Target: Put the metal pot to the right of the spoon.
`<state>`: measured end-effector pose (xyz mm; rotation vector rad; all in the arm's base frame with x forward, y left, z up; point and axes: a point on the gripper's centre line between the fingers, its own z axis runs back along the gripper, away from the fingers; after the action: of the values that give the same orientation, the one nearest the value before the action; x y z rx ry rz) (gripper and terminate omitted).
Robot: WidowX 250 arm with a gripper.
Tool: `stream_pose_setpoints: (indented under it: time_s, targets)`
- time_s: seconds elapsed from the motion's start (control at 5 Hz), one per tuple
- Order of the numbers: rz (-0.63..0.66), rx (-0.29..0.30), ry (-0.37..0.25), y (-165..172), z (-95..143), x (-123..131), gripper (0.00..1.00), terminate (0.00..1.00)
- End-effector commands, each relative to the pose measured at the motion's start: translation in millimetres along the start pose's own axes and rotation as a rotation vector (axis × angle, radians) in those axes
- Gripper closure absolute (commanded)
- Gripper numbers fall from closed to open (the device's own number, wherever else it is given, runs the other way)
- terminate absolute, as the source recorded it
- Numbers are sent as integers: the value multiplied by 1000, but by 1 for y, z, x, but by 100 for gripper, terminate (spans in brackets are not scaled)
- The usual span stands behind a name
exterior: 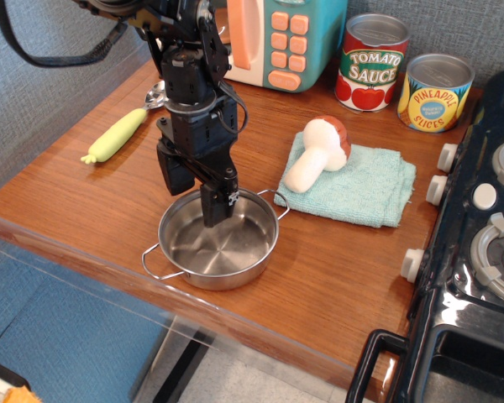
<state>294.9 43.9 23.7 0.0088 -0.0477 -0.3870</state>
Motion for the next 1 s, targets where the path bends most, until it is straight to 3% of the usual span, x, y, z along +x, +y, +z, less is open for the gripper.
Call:
stream_pose_setpoints:
  time_s: [0.0, 0.4, 0.8]
  targets:
    - [-3, 13, -21, 4, 3, 1, 100, 0]
    - [-20, 18, -39, 1, 9, -1, 100, 0]
    - [-60, 10, -108, 14, 40, -2, 100, 0]
